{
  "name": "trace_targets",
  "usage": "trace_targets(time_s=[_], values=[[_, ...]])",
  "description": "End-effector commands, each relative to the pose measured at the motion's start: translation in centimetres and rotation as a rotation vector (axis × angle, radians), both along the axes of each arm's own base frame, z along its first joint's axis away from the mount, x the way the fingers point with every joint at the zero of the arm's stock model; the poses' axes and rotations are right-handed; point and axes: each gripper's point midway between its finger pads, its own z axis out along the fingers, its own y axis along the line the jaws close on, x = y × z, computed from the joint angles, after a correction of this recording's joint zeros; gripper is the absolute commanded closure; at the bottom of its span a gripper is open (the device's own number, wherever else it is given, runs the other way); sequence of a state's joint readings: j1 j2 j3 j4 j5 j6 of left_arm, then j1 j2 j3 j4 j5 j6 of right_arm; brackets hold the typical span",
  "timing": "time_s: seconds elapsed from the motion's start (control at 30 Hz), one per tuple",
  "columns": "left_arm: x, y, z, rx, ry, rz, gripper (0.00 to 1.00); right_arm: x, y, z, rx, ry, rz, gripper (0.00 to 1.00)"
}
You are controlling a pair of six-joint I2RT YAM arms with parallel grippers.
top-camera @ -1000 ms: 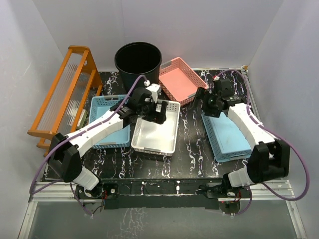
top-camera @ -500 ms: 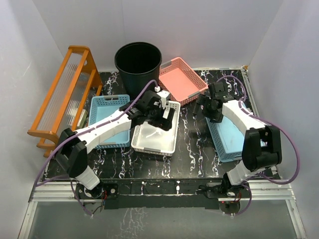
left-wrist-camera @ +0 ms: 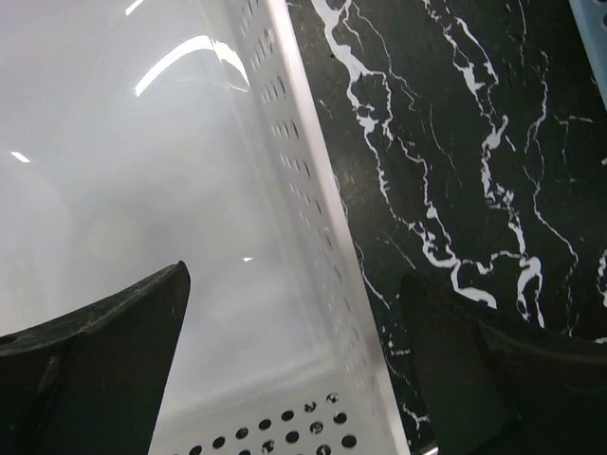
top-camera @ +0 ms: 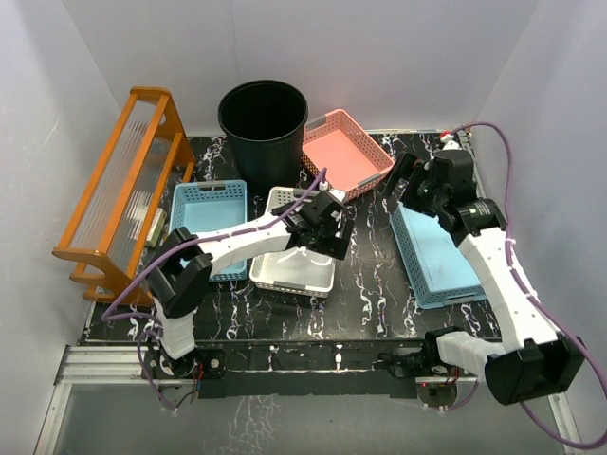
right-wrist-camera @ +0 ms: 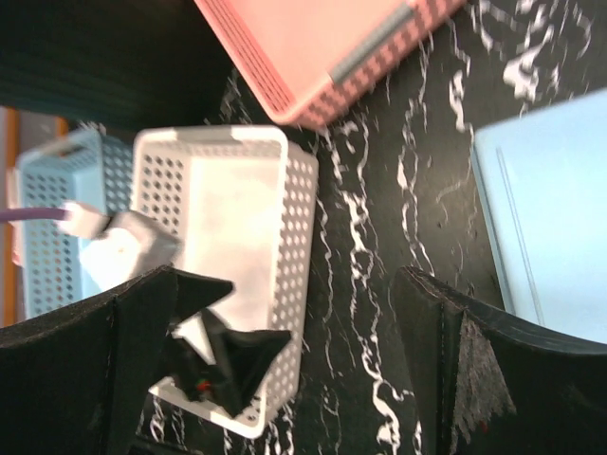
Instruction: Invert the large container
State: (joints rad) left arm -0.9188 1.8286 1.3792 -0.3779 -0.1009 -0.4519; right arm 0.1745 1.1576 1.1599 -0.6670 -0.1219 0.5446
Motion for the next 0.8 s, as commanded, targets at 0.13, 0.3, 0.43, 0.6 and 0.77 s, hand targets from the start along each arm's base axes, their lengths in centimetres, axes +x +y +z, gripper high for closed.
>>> trace_targets(time_s=[0.13, 0.3, 0.43, 0.6, 0.77], values=[[0.8, -2.5, -0.9, 0.054, -0.041, 0.063, 0.35, 0.9, -1.6, 4.8, -0.007, -0.16, -0.095, 0.02], [0.5, -4.0, 0.6, 0.002, -0.024, 0.01, 0.8, 0.8, -2.2, 5.1, -0.026, -0.172, -0.124, 0.02], [-1.4, -5.5, 3.4, -0.08, 0.054, -0.073, 1.0, 0.8, -3.9, 6.8, -0.078, -0.223, -0.191, 0.02], [-5.7, -8.2, 10.7, -0.316, 0.161, -0.277, 1.0, 0.4, -7.1, 8.5, -0.17, -0.261, -0.335, 0.02], [-7.9, -9.1, 17.4, -0.524, 0.169, -0.37, 1.0, -0.5, -10.0, 10.9, -0.232, -0.321, -0.476, 0.02]])
